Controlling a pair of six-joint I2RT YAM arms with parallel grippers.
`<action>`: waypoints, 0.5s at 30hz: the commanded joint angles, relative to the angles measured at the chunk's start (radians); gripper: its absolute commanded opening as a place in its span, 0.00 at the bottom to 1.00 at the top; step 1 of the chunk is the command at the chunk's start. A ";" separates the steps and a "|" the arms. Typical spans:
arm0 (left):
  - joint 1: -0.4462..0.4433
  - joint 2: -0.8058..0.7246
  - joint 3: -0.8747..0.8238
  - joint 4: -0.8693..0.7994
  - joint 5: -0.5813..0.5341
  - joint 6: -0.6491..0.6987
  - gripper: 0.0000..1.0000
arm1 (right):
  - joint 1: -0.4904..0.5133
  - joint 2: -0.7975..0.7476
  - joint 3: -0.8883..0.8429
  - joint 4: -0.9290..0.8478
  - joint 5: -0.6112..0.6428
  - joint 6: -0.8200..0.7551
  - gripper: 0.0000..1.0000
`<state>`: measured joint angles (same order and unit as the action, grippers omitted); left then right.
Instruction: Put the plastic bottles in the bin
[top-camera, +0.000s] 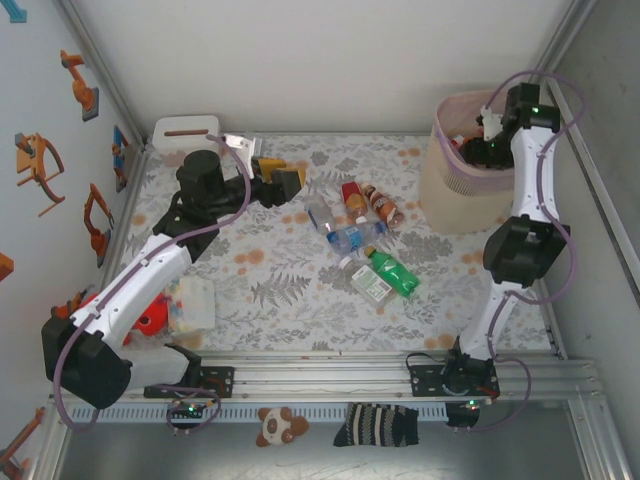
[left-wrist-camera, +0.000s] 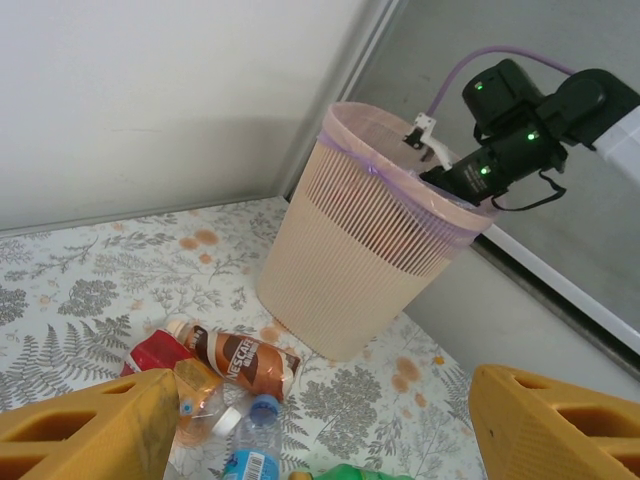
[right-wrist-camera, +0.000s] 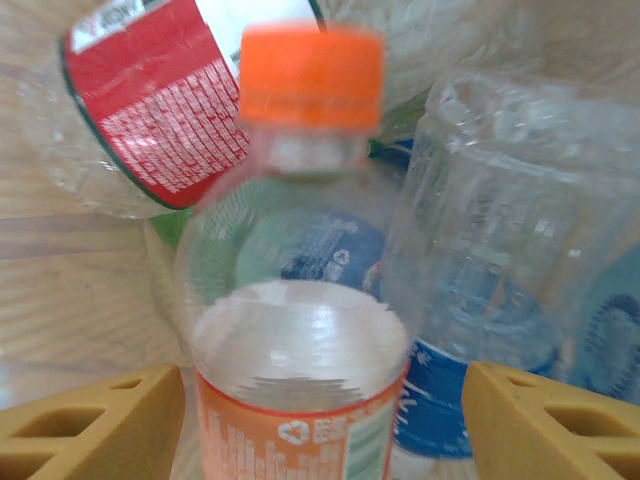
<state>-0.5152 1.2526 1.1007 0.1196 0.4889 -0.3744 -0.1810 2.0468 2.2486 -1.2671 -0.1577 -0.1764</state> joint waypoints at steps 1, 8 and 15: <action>0.007 0.002 0.015 0.025 0.016 -0.021 0.76 | 0.008 -0.098 0.008 0.010 0.026 0.017 0.73; 0.006 0.010 0.021 -0.001 0.013 -0.037 0.75 | 0.031 -0.199 -0.016 0.062 0.047 0.043 0.72; 0.006 0.017 0.024 -0.048 -0.013 -0.045 0.75 | 0.099 -0.319 -0.101 0.181 0.051 0.138 0.66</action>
<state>-0.5152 1.2621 1.1011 0.0910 0.4862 -0.4030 -0.1173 1.7775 2.1818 -1.1580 -0.1177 -0.1104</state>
